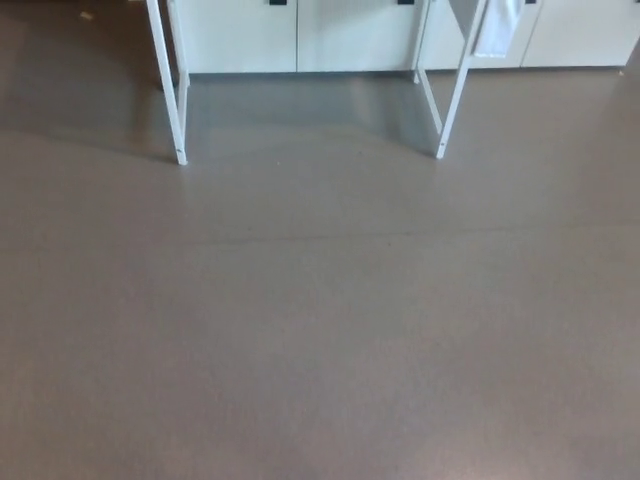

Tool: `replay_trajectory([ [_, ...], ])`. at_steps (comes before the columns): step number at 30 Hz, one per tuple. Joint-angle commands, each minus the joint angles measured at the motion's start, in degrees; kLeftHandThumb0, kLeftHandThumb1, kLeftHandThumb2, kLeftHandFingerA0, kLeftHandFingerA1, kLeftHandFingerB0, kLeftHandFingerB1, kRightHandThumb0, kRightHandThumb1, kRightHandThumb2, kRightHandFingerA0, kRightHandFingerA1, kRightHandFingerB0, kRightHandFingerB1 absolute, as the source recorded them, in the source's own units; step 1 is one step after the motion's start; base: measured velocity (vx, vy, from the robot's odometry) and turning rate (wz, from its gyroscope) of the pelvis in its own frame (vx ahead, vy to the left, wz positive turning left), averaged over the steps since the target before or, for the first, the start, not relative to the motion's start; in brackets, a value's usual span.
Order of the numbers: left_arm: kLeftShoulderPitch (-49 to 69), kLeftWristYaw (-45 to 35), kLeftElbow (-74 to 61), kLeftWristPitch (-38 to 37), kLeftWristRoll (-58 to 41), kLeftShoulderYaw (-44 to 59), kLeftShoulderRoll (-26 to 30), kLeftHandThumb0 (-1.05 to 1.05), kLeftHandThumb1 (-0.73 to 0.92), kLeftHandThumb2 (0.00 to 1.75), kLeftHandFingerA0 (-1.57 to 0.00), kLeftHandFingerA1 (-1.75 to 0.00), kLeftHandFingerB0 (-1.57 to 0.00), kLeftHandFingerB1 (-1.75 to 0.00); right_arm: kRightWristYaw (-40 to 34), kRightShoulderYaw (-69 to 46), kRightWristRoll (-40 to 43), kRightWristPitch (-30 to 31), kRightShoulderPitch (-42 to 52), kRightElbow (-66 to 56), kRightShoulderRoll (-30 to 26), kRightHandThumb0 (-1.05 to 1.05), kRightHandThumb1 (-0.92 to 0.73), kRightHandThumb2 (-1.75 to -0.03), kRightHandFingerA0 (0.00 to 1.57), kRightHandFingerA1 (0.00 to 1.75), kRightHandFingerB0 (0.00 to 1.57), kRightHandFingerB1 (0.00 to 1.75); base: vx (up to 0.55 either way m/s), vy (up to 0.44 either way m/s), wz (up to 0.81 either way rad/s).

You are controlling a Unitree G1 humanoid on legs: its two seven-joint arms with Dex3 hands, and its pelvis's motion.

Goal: The robot walk towards a table in front and then pushes a layer of a file tray back to its original position using its right hand

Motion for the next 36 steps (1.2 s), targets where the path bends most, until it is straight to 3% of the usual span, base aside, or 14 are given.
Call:
replay_trajectory([
  [1, -0.3, -0.7, 0.5, 0.1, -0.2, -0.3, 0.2, -0.19, 0.62, 0.59, -0.48, -0.39, -0.38, -0.35, -0.3, 0.1, 0.0, -1.3, -0.8, 0.6, -1.1, -0.7, -0.35, -0.78, 0.69, 0.71, 0.53, 0.61, 0.13, -0.045, 0.08],
  [14, -0.1, -0.9, 0.6, 0.0, 0.4, -1.0, 0.6, -0.2, 0.63, 0.58, -0.48, -0.39, -0.38, -0.35, 0.6, 0.9, 0.6, -0.8, 1.1, -1.7, -1.1, -0.68, -0.35, -0.78, 0.69, 0.71, 0.51, 0.6, 0.18, -0.224, 0.18],
  [36, -1.1, -0.8, 0.4, 0.9, 0.9, -2.8, 1.3, -0.22, 0.62, 0.59, -0.52, -0.4, -0.39, -0.35, -0.7, 2.7, -1.0, -1.4, 0.5, -0.1, -1.9, -0.71, -0.37, -0.79, 0.66, 0.72, 0.52, 0.62, 0.27, 0.079, -0.04],
])
